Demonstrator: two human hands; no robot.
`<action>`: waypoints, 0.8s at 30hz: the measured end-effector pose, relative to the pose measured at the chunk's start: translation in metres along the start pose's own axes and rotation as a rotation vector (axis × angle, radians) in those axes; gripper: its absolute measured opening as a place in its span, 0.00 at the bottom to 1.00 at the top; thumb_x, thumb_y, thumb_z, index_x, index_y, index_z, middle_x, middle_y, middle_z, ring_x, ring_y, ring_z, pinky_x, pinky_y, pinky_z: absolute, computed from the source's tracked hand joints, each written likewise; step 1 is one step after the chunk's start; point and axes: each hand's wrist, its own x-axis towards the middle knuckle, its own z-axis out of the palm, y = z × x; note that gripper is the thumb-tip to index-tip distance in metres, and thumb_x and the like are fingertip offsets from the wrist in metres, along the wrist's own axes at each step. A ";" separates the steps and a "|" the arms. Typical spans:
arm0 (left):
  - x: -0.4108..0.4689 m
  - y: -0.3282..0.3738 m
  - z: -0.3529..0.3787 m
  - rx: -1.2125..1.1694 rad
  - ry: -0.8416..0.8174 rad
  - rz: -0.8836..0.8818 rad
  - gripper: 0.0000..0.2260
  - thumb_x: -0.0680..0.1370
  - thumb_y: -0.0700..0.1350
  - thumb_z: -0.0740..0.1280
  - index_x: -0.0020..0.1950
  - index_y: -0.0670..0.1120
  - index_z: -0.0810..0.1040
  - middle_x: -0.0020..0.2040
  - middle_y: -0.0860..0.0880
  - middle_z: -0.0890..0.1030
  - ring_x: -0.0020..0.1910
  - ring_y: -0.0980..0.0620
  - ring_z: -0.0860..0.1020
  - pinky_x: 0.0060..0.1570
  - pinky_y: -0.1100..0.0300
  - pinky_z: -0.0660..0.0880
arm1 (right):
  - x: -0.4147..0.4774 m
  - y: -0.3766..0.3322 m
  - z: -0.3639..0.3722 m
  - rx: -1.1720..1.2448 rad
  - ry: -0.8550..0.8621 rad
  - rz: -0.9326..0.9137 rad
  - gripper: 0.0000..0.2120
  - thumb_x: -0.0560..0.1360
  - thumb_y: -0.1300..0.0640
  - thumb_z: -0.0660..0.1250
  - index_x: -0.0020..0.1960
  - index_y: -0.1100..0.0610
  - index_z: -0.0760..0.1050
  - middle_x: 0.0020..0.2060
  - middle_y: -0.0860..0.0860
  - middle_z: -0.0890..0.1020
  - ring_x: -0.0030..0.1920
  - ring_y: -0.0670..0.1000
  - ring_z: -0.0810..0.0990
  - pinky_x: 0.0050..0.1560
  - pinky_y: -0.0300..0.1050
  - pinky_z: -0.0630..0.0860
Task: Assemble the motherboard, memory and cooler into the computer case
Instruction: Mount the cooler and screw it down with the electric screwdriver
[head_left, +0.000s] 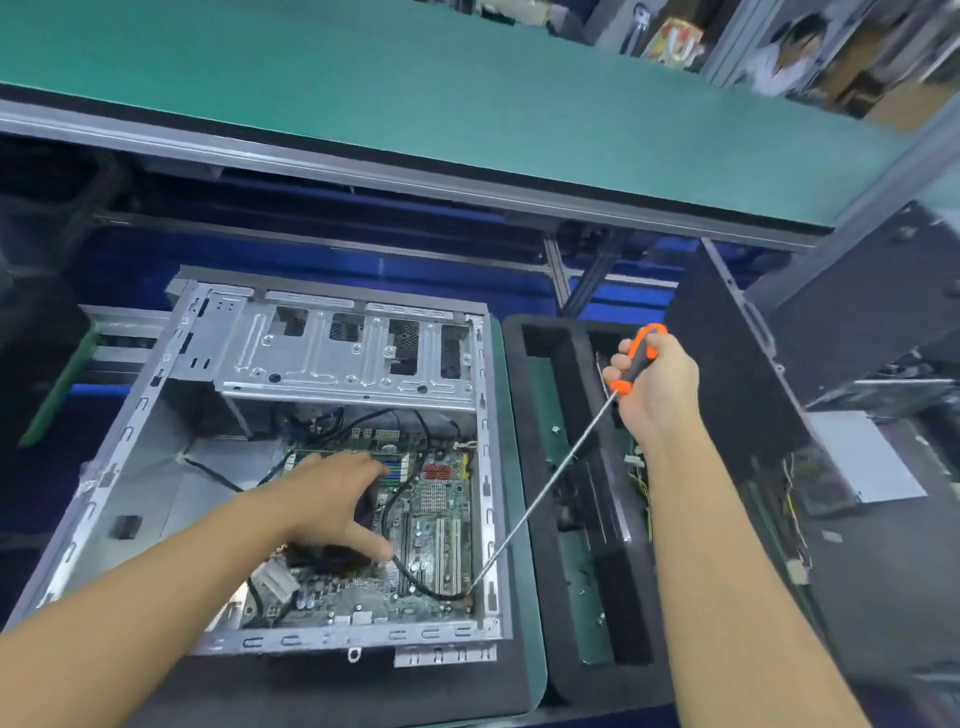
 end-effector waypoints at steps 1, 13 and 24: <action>-0.002 -0.001 0.001 -0.009 -0.013 0.001 0.54 0.59 0.80 0.64 0.77 0.51 0.58 0.72 0.53 0.66 0.71 0.52 0.65 0.69 0.51 0.63 | 0.010 0.004 -0.011 0.015 0.022 0.019 0.12 0.81 0.65 0.53 0.40 0.54 0.64 0.35 0.52 0.70 0.26 0.48 0.65 0.25 0.40 0.60; -0.019 -0.001 0.013 -0.226 0.265 -0.113 0.52 0.59 0.84 0.53 0.76 0.55 0.60 0.73 0.56 0.63 0.72 0.55 0.59 0.71 0.53 0.54 | 0.048 0.164 -0.011 -0.759 -0.250 0.079 0.12 0.84 0.59 0.60 0.67 0.54 0.71 0.50 0.52 0.78 0.38 0.50 0.81 0.34 0.38 0.76; -0.039 0.008 0.009 -0.335 0.421 -0.179 0.20 0.78 0.65 0.60 0.67 0.59 0.71 0.65 0.60 0.71 0.67 0.57 0.66 0.70 0.54 0.59 | 0.058 0.194 -0.001 -1.258 -0.173 -0.038 0.32 0.80 0.49 0.68 0.79 0.58 0.62 0.71 0.62 0.65 0.70 0.65 0.64 0.72 0.55 0.62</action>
